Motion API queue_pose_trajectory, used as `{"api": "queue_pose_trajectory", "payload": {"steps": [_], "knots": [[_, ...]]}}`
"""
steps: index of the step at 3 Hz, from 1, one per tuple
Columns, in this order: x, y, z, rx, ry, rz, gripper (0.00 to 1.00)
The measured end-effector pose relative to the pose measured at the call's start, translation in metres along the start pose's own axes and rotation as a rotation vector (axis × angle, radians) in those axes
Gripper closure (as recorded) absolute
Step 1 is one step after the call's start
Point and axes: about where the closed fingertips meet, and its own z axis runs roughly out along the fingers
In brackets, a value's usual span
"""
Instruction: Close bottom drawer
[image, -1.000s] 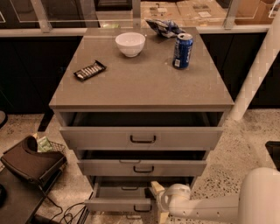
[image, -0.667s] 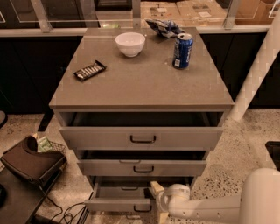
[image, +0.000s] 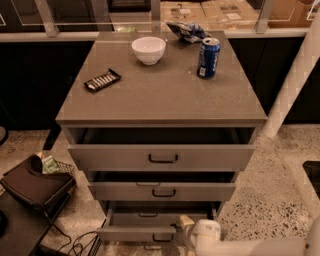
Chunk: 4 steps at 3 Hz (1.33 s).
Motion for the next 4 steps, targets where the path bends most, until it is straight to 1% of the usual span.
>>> {"api": "queue_pose_trajectory", "payload": {"steps": [1, 2, 3, 4], "knots": [[0.012, 0.023, -0.038, 0.023, 0.097, 0.035, 0.40], [0.022, 0.043, -0.075, 0.040, 0.187, 0.066, 0.62], [0.029, 0.060, -0.090, 0.014, 0.236, 0.087, 0.85], [0.031, 0.073, -0.072, -0.047, 0.223, 0.082, 1.00]]}}
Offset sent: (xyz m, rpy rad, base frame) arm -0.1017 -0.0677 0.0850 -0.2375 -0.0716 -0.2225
